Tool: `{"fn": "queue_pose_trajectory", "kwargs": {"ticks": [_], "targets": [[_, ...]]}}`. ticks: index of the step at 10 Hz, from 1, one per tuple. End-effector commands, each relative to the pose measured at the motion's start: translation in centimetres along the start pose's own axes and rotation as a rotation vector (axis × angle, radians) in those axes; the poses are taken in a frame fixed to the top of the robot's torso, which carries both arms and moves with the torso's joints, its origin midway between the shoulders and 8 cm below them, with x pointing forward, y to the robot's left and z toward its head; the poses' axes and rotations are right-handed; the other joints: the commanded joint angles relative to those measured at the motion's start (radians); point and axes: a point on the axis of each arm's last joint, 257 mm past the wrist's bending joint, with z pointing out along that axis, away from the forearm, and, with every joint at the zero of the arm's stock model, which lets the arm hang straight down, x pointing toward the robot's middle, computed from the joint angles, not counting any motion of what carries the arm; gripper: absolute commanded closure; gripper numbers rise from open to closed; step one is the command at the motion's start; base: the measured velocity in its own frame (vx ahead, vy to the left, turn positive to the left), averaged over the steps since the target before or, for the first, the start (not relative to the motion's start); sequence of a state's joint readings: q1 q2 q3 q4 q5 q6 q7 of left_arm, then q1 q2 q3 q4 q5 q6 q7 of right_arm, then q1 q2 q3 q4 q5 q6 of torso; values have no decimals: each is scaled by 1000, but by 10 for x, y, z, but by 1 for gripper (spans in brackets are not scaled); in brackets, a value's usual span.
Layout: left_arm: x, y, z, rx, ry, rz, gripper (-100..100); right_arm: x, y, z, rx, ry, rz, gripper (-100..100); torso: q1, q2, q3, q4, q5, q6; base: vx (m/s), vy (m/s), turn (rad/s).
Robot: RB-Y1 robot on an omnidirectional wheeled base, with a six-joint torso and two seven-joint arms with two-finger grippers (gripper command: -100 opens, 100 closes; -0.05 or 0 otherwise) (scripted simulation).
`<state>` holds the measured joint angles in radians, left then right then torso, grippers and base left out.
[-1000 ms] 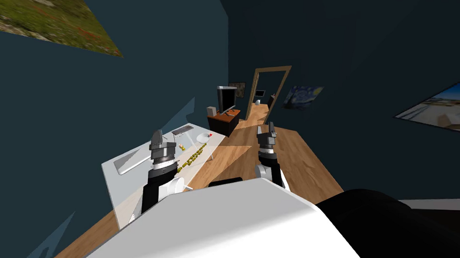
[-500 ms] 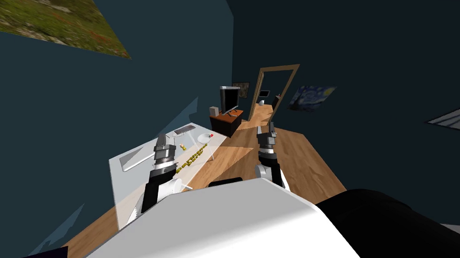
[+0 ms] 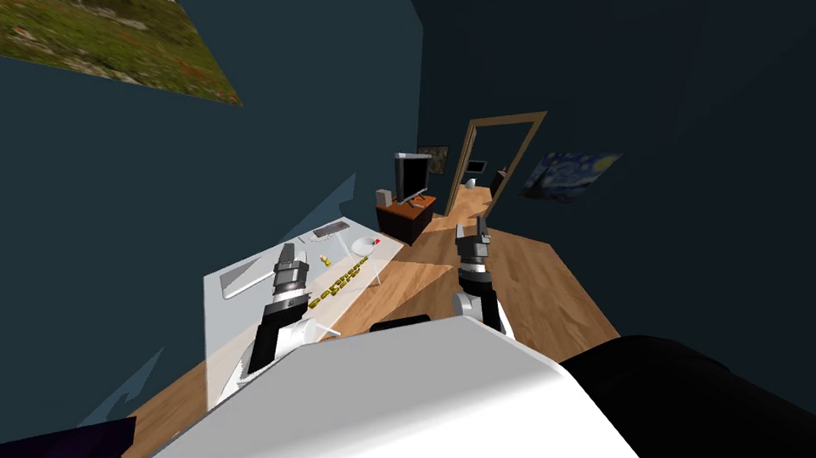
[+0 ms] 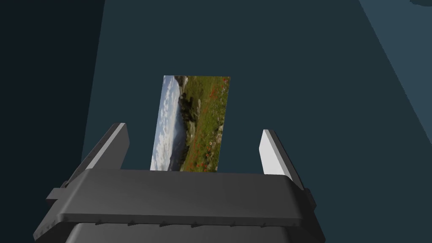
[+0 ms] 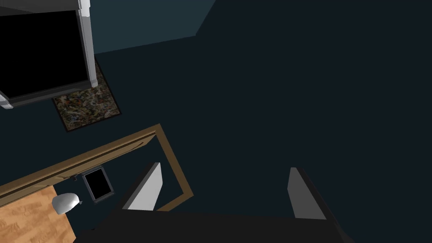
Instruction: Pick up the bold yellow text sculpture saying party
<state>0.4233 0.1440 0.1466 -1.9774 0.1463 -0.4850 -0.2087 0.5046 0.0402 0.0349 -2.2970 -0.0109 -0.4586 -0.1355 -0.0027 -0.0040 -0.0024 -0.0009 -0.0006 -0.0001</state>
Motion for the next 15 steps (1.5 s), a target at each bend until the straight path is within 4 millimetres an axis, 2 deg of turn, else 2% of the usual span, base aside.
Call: {"fn": "queue_pose_trajectory", "kwargs": {"ticks": [1, 2, 3, 4, 5, 6, 9, 10, 11, 12, 15], "targets": [[-10, 22, -2, -43, -12, 22, -100, 0, 0, 0, 0, 0, 0, 0, 0, 0, 0, 0, 0, 0, 82, -94, 177], [-10, 30, -5, -60, -11, 23, -100, 0, 0, 0, 0, 0, 0, 0, -2, -1, -1, 0, 0, 0, 69, -84, 66], [-19, 44, -6, -87, -23, 35, -100, 0, 0, 0, 0, 0, 0, 0, -2, -1, -1, 0, -1, 0, 59, -73, 106], [-19, 49, -8, -98, -23, 36, -100, 0, 0, 0, 0, 0, 0, 0, -2, -1, -1, 0, 0, 0, 44, -51, 57], [-29, 64, -11, -128, -37, 47, -100, 0, 0, 0, 0, 0, 0, 0, 0, 0, 0, 0, 0, 0, 60, -56, 96], [-29, 69, -13, -137, -37, 48, -100, 0, 0, 0, 0, 0, 0, 0, 0, -1, 0, 0, 0, 0, 51, -53, 64], [-60, 117, -27, -236, -92, 71, -100, 0, 0, 0, 0, 0, 0, 0, -3, -2, -1, 0, -1, 0, 84, -106, 171], [-60, 126, -33, -257, -92, 71, -100, 0, 0, 0, 0, 0, 0, 0, -5, -3, -2, -1, -1, 0, 72, -117, 35], [-70, 134, -34, -273, -114, 74, -100, 0, 0, 0, 0, 0, 0, 0, -4, -2, -1, -1, -1, 1, 86, -87, 82], [-70, 141, -39, -290, -114, 75, -100, 0, 0, 0, 0, 0, 0, 0, -2, -3, -2, -1, -1, 0, 76, -54, 63], [-89, 175, -57, -366, -160, 76, -100, 0, 0, 0, 0, 0, 0, 0, 1, -1, -1, 0, 0, 0, 71, -63, 84]]}}
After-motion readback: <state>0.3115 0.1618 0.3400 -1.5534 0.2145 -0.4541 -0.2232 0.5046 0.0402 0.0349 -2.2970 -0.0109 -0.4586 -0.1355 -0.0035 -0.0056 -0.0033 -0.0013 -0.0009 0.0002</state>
